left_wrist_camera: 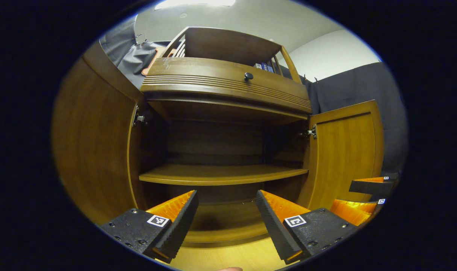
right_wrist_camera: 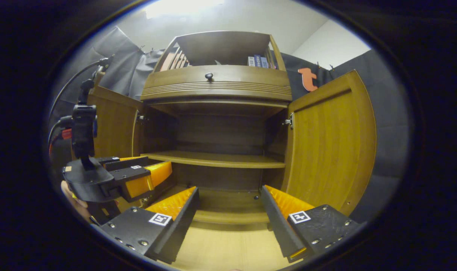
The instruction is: Open the right door of the double-door shoe cabinet with the right hand, and open the left door with the left hand.
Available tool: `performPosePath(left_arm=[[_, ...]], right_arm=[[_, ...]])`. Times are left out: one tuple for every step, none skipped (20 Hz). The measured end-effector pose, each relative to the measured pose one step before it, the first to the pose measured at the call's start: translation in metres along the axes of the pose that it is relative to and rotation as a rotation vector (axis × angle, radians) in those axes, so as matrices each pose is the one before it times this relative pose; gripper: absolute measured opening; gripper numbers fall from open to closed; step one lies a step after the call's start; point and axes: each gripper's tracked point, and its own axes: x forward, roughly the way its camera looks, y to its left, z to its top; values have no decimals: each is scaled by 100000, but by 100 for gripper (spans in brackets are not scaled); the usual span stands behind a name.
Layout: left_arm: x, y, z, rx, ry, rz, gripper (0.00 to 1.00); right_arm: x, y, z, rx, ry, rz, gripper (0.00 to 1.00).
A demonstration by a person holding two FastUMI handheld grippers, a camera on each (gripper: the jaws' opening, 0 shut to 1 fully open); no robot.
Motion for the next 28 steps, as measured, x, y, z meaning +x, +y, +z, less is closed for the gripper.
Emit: performPosePath(left_arm=[[-57, -241, -57, 181, 271, -794, 92], [-92, -129, -92, -129, 489, -865, 92], [-32, -200, -50, -350, 97, -725, 96], [-17, -124, -83, -132, 275, -211, 96], [-50, -63, -10, 366, 86, -94, 96], [-43, -9, 85, 504, -308, 21, 96], [-97, 116, 41, 597, -201, 432, 96], [-3, 55, 38, 335, -217, 203, 96], [-53, -105, -12, -158, 46, -309, 92], [-64, -104, 40, 1, -122, -82, 96], [-55, -95, 66, 87, -152, -119, 96], [-101, -39, 19, 13, -121, -229, 96], [-45, -88, 41, 156, -74, -189, 96], [-32, -11, 18, 133, -194, -37, 96], [29, 33, 142, -119, -319, -37, 96], [-59, 81, -15, 139, -5, 218, 96], [-28, 69, 57, 49, -109, 315, 95], [23, -28, 28, -50, -215, -66, 96], [-15, -65, 22, -25, -74, -227, 96], [-42, -21, -47, 126, 59, 5, 92], [7, 32, 2, 40, 4, 156, 96], [0, 9, 29, -172, -24, 29, 96], [26, 10, 47, -260, 8, -45, 92], [31, -17, -22, -171, 122, -82, 92], [63, 56, -5, -297, 228, 139, 92], [-49, 129, -88, -379, 254, 299, 92], [18, 176, 8, -289, 194, 551, 92], [28, 122, -55, -119, 223, 450, 92]], right_arm=[[-6, 157, -103, -44, 332, 302, 98], [0, 47, -132, -231, 414, 63, 98], [14, -95, -234, -500, 412, -534, 98], [29, -74, -47, -540, 252, -305, 97], [-4, -40, -86, -298, 174, -110, 98], [-46, -61, -261, -118, 334, -58, 98], [-45, -79, -106, 181, 374, -98, 98], [13, -71, -88, 395, 141, -72, 98], [32, -110, -64, 372, -99, 50, 98], [14, -35, -5, 217, -7, -31, 98], [-12, -87, -8, 199, -51, -10, 98], [75, -43, 3, 299, 106, -45, 98], [68, 5, -147, 371, 77, 190, 98], [-60, 100, -173, 289, 215, 255, 98], [3, -17, -19, 151, 90, 125, 100], [-81, 62, -123, 10, 38, 43, 98], [-42, 57, 51, 25, -209, 254, 98], [-11, 34, 126, -32, -261, 193, 95], [-56, 73, 19, -180, -146, 140, 95], [-39, 29, -3, -156, -253, 62, 98], [-45, 33, 15, -114, -195, 187, 95], [-70, 56, -164, 16, -82, 239, 95], [-69, 123, -41, 126, -34, 279, 98], [-82, 88, -183, 77, 23, 116, 98], [-78, 71, -193, -9, 412, -33, 98], [-100, 51, -329, 95, 545, 9, 98], [-200, 82, -94, 407, 127, 237, 98], [-384, 111, -37, 590, -404, 446, 95]])
